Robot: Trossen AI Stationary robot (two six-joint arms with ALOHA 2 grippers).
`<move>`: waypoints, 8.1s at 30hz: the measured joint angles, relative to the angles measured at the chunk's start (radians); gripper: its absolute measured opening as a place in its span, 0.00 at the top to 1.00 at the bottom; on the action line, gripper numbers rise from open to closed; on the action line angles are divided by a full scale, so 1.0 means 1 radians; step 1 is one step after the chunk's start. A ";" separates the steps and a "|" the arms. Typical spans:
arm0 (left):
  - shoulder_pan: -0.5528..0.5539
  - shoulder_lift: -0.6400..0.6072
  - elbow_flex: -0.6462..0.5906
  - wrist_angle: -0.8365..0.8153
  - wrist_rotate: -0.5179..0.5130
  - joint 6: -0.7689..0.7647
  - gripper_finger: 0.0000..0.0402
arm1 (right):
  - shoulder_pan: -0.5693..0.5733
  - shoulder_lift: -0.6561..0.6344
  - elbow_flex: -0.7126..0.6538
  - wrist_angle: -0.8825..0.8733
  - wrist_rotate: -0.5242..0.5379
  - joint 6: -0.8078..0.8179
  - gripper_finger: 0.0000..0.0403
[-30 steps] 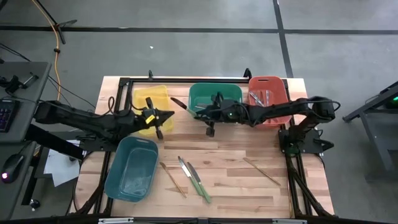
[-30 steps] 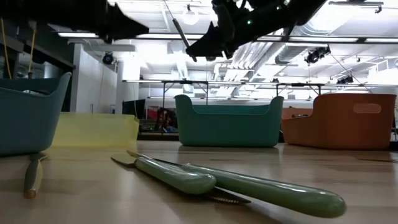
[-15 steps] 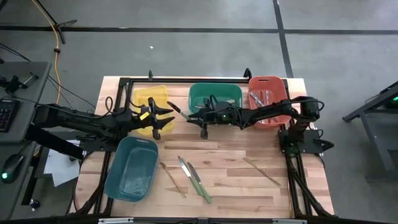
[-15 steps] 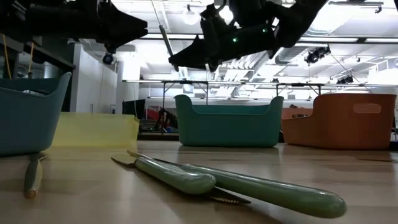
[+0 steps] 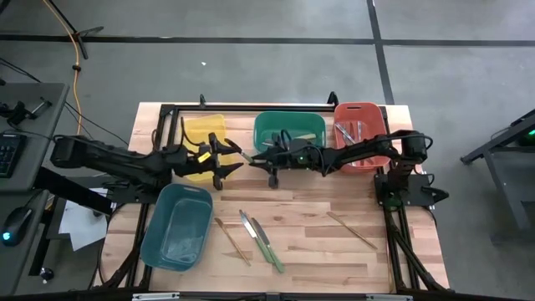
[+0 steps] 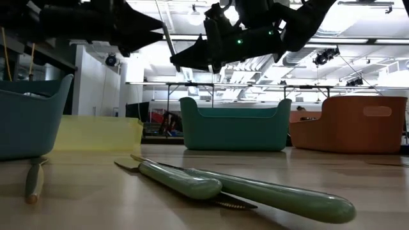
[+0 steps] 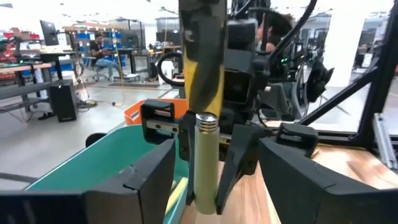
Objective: Sort silverware by color (type)
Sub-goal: Put the green knife into the yellow bin
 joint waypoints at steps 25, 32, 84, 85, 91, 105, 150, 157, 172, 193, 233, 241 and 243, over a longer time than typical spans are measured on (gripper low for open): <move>-0.004 0.088 0.042 0.030 -0.053 0.030 0.93 | 0.014 0.000 0.000 -0.017 0.000 -0.021 0.68; -0.003 -0.052 0.042 -0.172 -0.193 0.055 0.93 | 0.013 -0.049 -0.001 -0.095 0.100 -0.050 0.47; 0.608 0.344 0.539 -1.716 0.133 -0.365 0.93 | -0.078 -0.292 -0.243 -0.094 0.265 0.289 0.45; 0.611 0.361 0.539 -1.716 0.133 -0.359 0.93 | -0.078 -0.292 -0.243 -0.095 0.265 0.289 0.45; 0.613 0.460 0.539 -1.714 0.131 -0.341 0.93 | -0.078 -0.292 -0.243 -0.102 0.265 0.291 0.45; 0.613 0.618 0.539 -1.695 0.102 -0.338 0.93 | -0.078 -0.292 -0.243 -0.123 0.265 0.294 0.45; 0.588 0.473 0.845 -1.968 -0.009 -0.309 0.67 | -0.078 -0.292 -0.243 -0.152 0.266 0.294 0.45; 0.589 0.181 0.841 -1.851 -0.097 -0.340 0.67 | -0.078 -0.292 -0.242 -0.143 0.266 0.290 0.45; 0.573 -0.173 0.710 -1.438 -0.090 -0.251 0.67 | -0.078 -0.292 -0.242 -0.147 0.266 0.294 0.45; 0.048 -0.088 0.153 -0.285 0.108 -0.059 0.67 | -0.078 -0.292 -0.242 -0.129 0.266 0.286 0.45; -0.035 0.023 0.150 -0.195 -0.156 0.012 0.67 | 0.366 -0.258 0.094 -0.820 0.358 0.372 0.45; -0.035 0.023 0.150 -0.196 -0.156 0.043 0.67 | 0.527 -0.117 0.249 -1.068 0.315 0.788 0.45; -0.036 0.023 0.150 -0.197 -0.156 0.042 0.67 | 0.563 -0.055 0.301 -1.089 0.314 0.833 0.45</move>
